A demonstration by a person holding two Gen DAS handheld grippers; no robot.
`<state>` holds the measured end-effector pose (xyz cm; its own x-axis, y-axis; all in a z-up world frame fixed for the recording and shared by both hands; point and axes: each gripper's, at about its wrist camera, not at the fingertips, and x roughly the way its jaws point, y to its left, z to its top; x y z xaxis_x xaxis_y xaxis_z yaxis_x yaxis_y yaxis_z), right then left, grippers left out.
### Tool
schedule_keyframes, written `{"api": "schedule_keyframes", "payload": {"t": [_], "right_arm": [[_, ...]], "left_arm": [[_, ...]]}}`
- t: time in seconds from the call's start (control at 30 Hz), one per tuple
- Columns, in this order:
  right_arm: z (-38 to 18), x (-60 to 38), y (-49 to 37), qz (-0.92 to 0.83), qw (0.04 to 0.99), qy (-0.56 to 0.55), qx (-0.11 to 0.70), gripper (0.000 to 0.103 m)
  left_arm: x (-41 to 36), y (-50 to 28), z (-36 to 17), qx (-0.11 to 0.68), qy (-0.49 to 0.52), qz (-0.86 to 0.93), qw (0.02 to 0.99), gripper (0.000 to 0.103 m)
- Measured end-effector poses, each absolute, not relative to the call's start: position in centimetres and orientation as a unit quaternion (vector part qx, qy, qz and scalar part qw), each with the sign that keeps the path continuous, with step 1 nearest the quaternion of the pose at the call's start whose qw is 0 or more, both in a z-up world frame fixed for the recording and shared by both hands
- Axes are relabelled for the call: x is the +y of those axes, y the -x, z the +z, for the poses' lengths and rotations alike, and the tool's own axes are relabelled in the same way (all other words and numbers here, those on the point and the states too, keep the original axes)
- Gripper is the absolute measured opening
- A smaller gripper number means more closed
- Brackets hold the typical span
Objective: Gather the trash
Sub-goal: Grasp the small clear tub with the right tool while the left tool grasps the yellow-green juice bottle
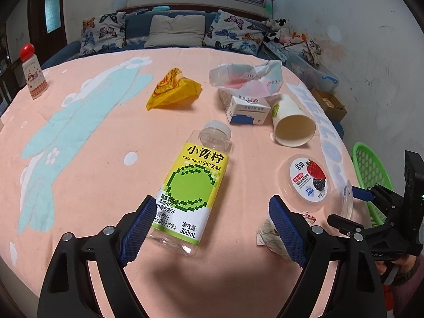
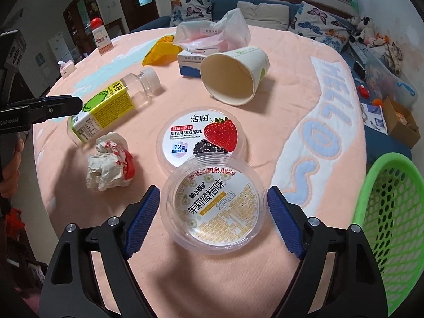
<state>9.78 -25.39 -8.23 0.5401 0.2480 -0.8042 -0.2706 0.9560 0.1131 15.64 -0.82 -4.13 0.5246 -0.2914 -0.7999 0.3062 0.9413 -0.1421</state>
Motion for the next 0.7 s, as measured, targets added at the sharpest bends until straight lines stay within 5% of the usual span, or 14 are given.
{"api": "schedule_keyframes", "payload": {"t": [0.1, 0.7], "right_arm": [[-8.4, -25.2, -10.0, 0.148, 0.876, 0.015, 0.459, 0.071], [-7.8, -24.8, -9.8, 0.151, 0.88, 0.021, 0.45, 0.07]], "left_arm": [[-1.1, -16.0, -4.7, 0.462, -0.016, -0.172, 0.87, 0.084], [-2.0, -18.1, -5.6, 0.464, -0.05, -0.176, 0.867, 0.084]]}}
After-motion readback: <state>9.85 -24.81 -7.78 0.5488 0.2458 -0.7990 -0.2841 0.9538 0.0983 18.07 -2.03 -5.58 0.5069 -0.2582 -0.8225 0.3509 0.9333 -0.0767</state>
